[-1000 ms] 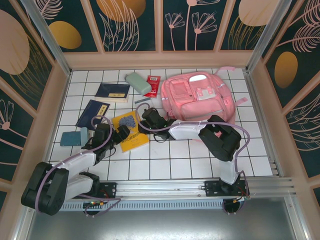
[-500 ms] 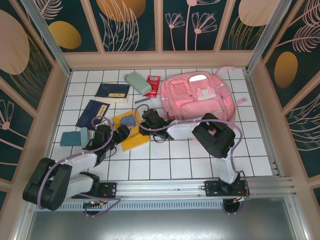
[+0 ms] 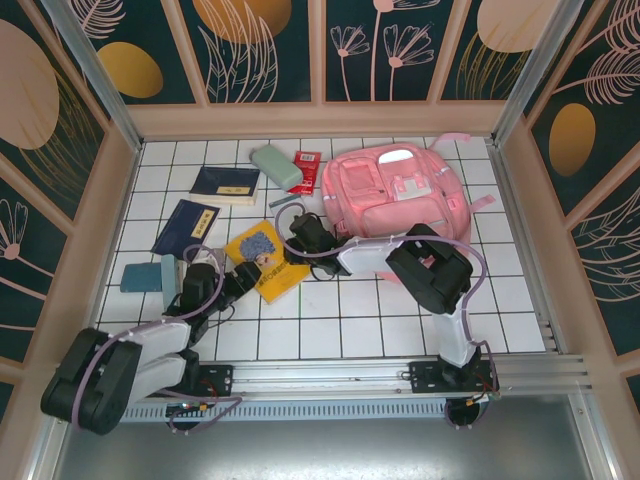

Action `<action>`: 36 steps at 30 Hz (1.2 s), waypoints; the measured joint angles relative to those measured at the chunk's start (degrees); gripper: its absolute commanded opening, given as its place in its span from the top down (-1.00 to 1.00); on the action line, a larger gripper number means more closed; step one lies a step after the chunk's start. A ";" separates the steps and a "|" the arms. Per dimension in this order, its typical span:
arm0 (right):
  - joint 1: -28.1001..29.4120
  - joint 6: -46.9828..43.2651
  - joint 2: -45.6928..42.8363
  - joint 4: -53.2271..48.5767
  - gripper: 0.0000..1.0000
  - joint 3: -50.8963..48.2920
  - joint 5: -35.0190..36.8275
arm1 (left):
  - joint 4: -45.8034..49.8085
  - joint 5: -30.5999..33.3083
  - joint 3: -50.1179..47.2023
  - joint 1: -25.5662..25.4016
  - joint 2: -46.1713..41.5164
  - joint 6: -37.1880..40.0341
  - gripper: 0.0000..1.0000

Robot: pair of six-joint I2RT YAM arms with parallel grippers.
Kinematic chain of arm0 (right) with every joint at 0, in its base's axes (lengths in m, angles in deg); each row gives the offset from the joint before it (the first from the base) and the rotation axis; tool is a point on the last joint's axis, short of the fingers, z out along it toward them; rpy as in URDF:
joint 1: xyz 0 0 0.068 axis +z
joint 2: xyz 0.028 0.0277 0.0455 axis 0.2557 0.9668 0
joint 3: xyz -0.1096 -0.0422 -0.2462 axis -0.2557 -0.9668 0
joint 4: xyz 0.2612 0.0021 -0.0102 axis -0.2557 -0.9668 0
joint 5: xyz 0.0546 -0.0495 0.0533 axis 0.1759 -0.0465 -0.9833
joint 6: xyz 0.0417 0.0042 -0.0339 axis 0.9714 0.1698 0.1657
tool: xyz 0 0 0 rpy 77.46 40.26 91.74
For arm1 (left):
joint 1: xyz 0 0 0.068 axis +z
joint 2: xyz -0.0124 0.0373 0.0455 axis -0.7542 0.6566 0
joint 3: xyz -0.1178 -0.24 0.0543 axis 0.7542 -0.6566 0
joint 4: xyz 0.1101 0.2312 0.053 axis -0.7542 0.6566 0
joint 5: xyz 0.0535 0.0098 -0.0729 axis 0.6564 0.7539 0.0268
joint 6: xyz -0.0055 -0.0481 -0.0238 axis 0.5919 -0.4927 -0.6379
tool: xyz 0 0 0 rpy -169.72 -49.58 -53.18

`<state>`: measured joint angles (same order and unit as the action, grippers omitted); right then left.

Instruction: Pack the student bag

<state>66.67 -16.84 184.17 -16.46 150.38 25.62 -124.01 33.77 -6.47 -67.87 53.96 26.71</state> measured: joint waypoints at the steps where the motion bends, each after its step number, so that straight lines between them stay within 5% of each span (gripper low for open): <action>1: -0.11 0.09 0.00 0.42 0.52 -0.26 0.17 | -1.62 -0.13 -0.02 0.04 1.05 -0.57 -0.28; 24: -1.25 2.97 -1.44 3.28 0.52 -2.93 -0.79 | -24.33 -4.07 2.25 -1.01 4.28 -4.33 -0.13; 36: 1.60 3.65 -1.77 3.45 0.52 -3.69 -5.84 | -5.62 -2.60 9.03 -2.19 5.81 -0.83 -0.02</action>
<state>68.26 -13.19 182.40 -13.01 146.68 19.78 -129.63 31.17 2.56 -70.06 59.77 25.88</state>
